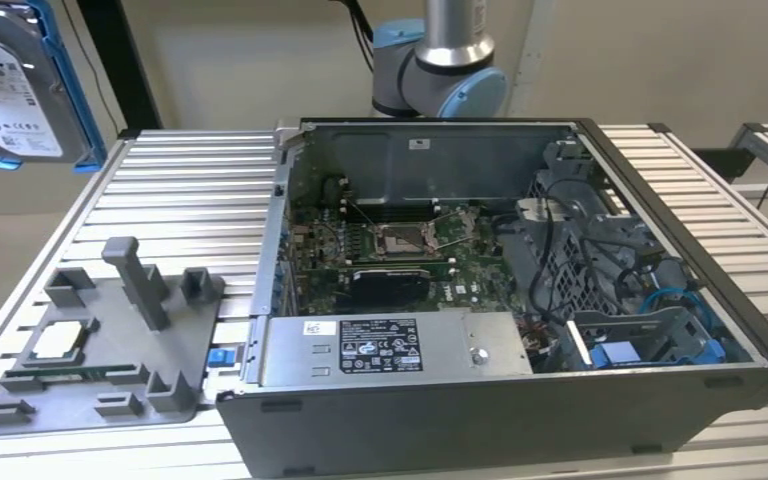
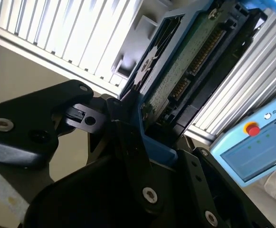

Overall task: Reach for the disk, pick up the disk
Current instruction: 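Pick up the disk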

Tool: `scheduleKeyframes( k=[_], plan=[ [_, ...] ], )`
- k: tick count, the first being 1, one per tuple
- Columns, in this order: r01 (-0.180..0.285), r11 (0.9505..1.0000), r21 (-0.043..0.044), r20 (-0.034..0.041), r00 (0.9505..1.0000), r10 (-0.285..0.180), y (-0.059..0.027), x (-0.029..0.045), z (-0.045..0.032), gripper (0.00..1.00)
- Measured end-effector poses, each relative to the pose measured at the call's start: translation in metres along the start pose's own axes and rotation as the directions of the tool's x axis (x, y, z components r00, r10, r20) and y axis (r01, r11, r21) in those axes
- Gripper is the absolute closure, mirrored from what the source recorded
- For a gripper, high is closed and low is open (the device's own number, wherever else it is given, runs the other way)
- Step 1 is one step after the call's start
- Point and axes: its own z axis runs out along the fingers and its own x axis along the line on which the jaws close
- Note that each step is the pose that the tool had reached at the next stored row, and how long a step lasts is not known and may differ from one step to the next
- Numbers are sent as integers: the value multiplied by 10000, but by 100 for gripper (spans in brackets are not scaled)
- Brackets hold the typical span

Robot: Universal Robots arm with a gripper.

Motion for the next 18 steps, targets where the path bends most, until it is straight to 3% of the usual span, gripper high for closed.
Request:
scheduleKeyframes(
  k=[4,18],
  plan=[
    [0,10000,-1,0,10000,0,-105,-6,4,100],
    [-1,10000,-13,-1,10000,1,-653,-23,24,100]
  ],
)
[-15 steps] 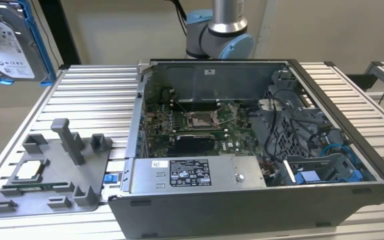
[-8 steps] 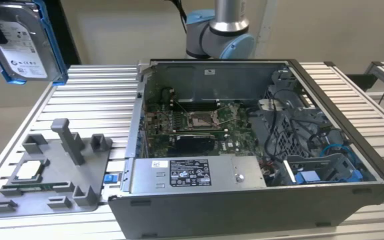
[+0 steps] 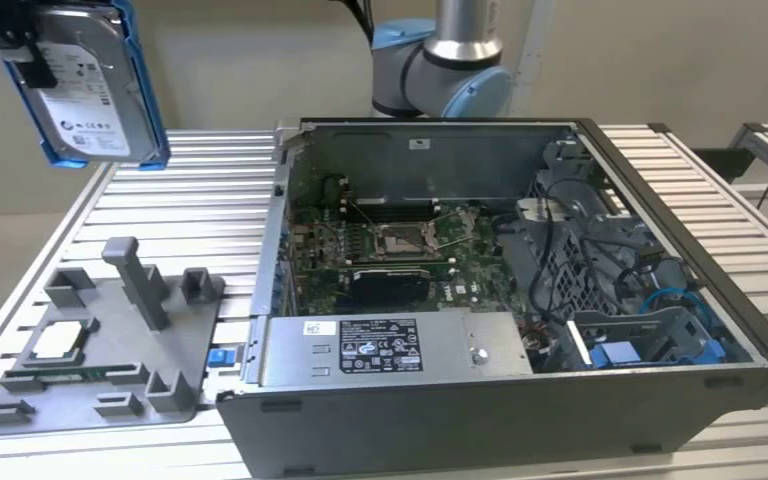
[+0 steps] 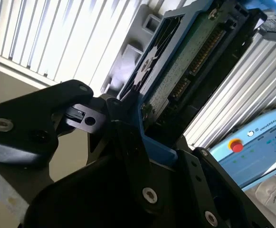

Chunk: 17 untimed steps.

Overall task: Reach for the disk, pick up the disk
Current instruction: 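Pick up the disk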

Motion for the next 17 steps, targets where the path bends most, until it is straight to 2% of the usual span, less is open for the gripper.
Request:
scheduleKeyframes(
  k=[10,17],
  plan=[
    [1,10000,-1,1,10000,-1,-392,28,15,100],
    [1,10000,-2,0,10000,-1,-602,66,22,100]
  ],
)
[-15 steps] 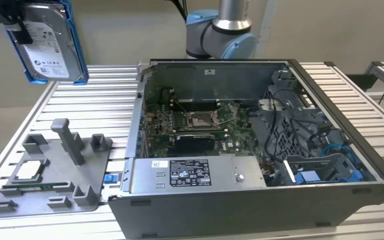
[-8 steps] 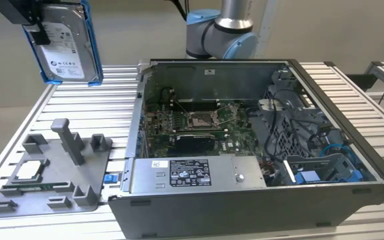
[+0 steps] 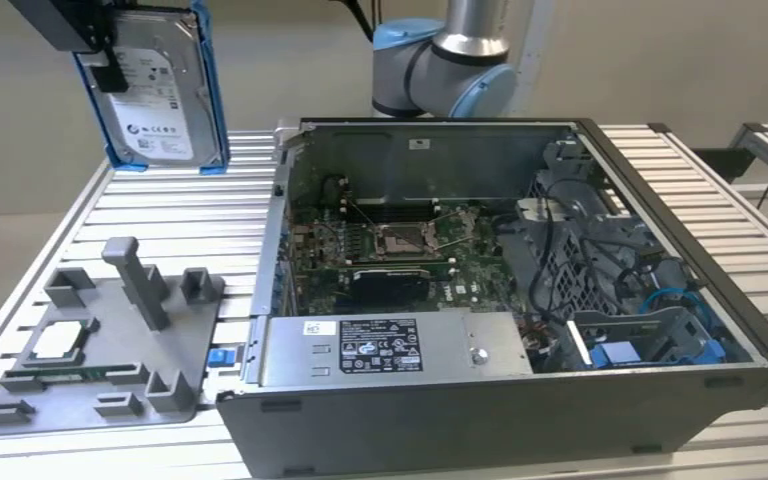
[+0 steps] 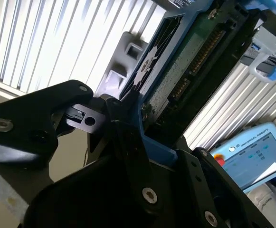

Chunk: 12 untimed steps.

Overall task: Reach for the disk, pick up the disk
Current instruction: 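Pick up the disk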

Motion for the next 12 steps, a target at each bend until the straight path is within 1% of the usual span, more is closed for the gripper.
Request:
scheduleKeyframes(
  k=[6,12],
  plan=[
    [0,10000,1,0,10000,0,-139,22,6,100],
    [0,10000,0,0,10000,0,-250,35,11,100]
  ],
)
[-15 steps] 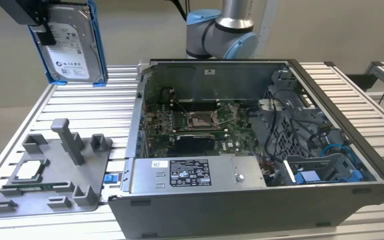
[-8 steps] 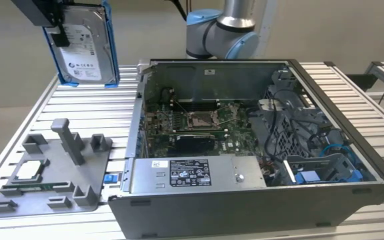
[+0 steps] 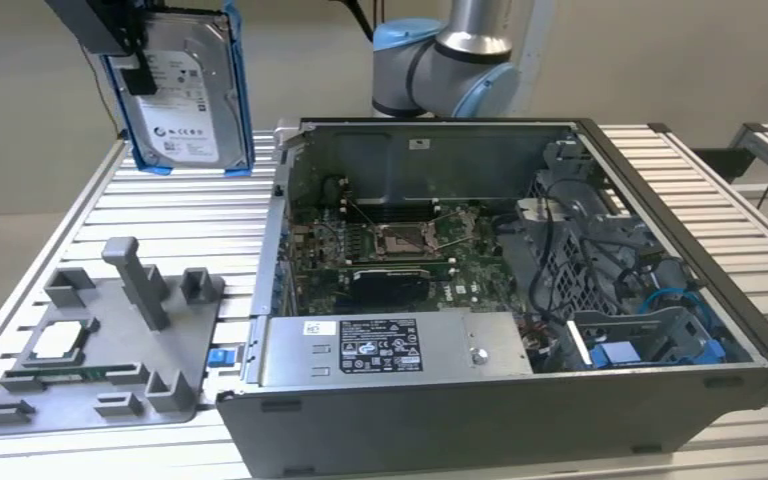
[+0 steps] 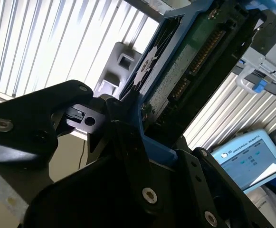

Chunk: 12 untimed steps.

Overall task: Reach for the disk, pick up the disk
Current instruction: 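Pick up the disk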

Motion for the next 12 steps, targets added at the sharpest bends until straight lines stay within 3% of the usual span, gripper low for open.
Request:
scheduleKeyframes(
  k=[4,12],
  plan=[
    [0,10000,0,0,10000,0,-62,7,3,100],
    [-1,10000,0,-1,10000,1,-70,6,3,100]
  ],
)
